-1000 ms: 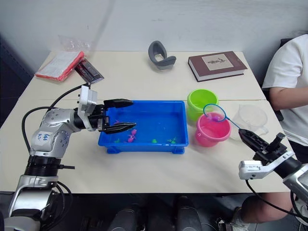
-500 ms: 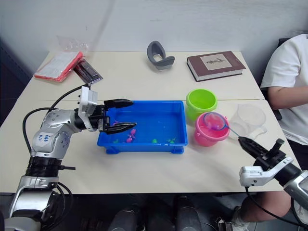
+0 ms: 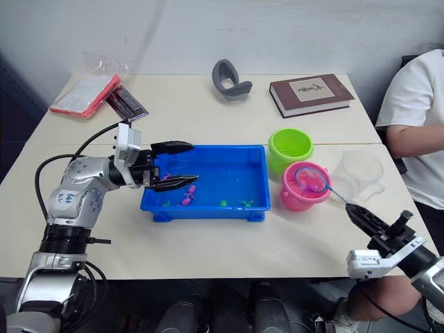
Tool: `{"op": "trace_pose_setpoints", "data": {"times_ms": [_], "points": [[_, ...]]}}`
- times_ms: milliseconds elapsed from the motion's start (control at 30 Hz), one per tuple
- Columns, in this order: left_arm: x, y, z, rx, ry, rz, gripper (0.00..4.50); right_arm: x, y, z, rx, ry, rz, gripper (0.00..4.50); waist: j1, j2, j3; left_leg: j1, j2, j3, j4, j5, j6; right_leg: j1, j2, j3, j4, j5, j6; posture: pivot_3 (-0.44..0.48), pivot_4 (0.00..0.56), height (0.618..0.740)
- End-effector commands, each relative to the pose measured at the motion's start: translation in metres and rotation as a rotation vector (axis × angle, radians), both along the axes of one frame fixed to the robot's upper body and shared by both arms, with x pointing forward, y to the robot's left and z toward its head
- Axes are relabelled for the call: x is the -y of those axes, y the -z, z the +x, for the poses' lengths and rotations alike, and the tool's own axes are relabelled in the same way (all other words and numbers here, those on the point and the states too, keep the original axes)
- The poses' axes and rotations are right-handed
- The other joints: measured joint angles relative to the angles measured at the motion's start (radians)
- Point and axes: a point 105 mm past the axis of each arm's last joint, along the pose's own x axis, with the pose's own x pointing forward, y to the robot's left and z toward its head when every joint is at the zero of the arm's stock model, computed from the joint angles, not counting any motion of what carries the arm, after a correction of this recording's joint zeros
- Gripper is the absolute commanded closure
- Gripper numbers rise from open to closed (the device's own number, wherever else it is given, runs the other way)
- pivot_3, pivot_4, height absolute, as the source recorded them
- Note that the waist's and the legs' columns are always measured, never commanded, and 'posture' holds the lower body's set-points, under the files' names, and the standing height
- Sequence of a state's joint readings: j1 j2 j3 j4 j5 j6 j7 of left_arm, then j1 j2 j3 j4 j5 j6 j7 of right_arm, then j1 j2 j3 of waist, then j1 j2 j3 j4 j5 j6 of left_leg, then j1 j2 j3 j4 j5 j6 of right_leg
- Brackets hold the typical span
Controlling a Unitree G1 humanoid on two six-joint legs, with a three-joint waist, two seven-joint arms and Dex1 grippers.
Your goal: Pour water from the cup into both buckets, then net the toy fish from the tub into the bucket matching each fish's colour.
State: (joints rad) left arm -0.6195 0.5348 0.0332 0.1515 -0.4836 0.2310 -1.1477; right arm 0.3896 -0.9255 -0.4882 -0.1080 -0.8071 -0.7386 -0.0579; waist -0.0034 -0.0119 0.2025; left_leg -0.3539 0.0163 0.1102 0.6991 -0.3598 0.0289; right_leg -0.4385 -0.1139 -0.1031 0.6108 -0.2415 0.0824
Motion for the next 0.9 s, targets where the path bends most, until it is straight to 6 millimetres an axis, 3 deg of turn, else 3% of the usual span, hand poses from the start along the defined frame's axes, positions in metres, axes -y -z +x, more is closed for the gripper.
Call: {"op": "trace_pose_setpoints", "data": {"times_ms": [33,133,267,300,367,400,433,533,600,833,867,900], "points": [[0.001,-0.009,0.000,0.045,0.000,-0.012,0.06,-0.004,-0.010,0.000,0.049,-0.034,-0.012,4.50,0.001,0.000,0.000,0.000,0.000,0.000,0.000,0.000,0.000,0.000,0.000,0.000,0.000,0.000,0.000,0.000,0.150,0.740],[0.000,-0.010,0.000,0.049,-0.005,-0.014,0.06,0.015,-0.027,0.005,0.123,0.041,-0.010,4.50,0.000,0.000,0.000,0.000,0.000,0.000,0.000,0.000,0.000,0.000,0.000,0.000,0.000,0.000,0.000,0.000,0.150,0.740],[-0.001,-0.009,0.000,0.050,-0.009,-0.015,0.06,0.001,-0.030,0.003,0.147,-0.014,0.046,4.50,0.000,0.000,0.000,0.000,0.000,0.000,0.000,0.000,0.000,0.000,0.000,0.000,0.000,0.000,0.000,0.000,0.150,0.740],[-0.001,-0.009,0.000,0.051,-0.012,-0.017,0.06,0.001,-0.026,0.006,0.152,0.011,0.067,4.50,0.000,0.000,0.000,0.000,0.001,0.000,0.000,0.000,0.000,0.000,0.000,0.000,0.000,0.000,0.000,0.000,0.150,0.740],[-0.001,-0.008,0.000,0.050,-0.017,-0.024,0.06,-0.013,0.017,0.006,-0.016,-0.009,0.054,4.50,0.000,0.000,0.000,0.000,0.001,0.000,0.000,0.000,0.000,0.000,0.000,0.000,0.000,0.000,0.000,0.000,0.150,0.740],[-0.001,-0.008,0.000,0.049,-0.018,-0.025,0.06,-0.022,0.023,0.003,-0.028,-0.039,0.072,4.50,0.000,0.000,0.000,0.000,0.000,0.000,0.000,0.000,0.000,0.001,0.000,0.000,0.000,0.000,0.000,0.000,0.150,0.740],[-0.001,-0.007,0.001,0.050,-0.019,-0.024,0.06,-0.024,0.020,0.005,-0.005,-0.031,0.069,4.50,0.001,0.000,0.000,0.000,0.000,0.000,0.000,0.000,0.000,0.001,0.000,0.000,0.000,0.000,0.000,0.000,0.150,0.740],[0.000,-0.011,0.000,0.058,-0.018,-0.039,0.06,-0.018,-0.018,0.010,0.150,0.001,0.062,4.50,0.002,0.001,0.000,-0.001,0.000,-0.001,0.000,0.000,0.000,0.000,0.000,-0.001,0.000,0.000,-0.001,0.000,0.150,0.740],[0.001,-0.012,0.001,0.058,-0.017,-0.039,0.06,-0.015,-0.026,0.009,0.169,0.001,0.043,4.50,0.000,0.001,0.000,0.000,-0.001,0.001,0.000,0.000,0.001,0.000,-0.001,0.000,0.000,0.001,0.001,0.000,0.150,0.740],[0.001,-0.011,0.001,0.055,-0.020,-0.042,0.06,-0.012,-0.031,0.007,0.176,0.026,0.049,4.50,0.002,0.001,-0.001,0.001,0.001,-0.001,0.000,0.000,0.000,0.002,0.001,-0.001,-0.001,0.000,0.000,0.000,0.150,0.740],[0.001,-0.010,0.001,0.054,-0.020,-0.043,0.06,-0.012,-0.027,0.008,0.163,0.029,0.048,4.50,0.001,0.001,-0.001,0.001,0.001,0.000,0.000,0.000,0.000,0.002,0.001,-0.001,-0.001,0.000,0.000,0.000,0.150,0.740],[0.001,-0.009,0.001,0.051,-0.021,-0.045,0.06,-0.017,-0.010,0.008,0.085,0.010,0.034,4.50,0.001,0.001,-0.001,0.001,0.000,0.000,0.000,0.000,0.000,0.002,0.000,0.000,-0.001,0.000,0.000,0.000,0.150,0.740]]}}
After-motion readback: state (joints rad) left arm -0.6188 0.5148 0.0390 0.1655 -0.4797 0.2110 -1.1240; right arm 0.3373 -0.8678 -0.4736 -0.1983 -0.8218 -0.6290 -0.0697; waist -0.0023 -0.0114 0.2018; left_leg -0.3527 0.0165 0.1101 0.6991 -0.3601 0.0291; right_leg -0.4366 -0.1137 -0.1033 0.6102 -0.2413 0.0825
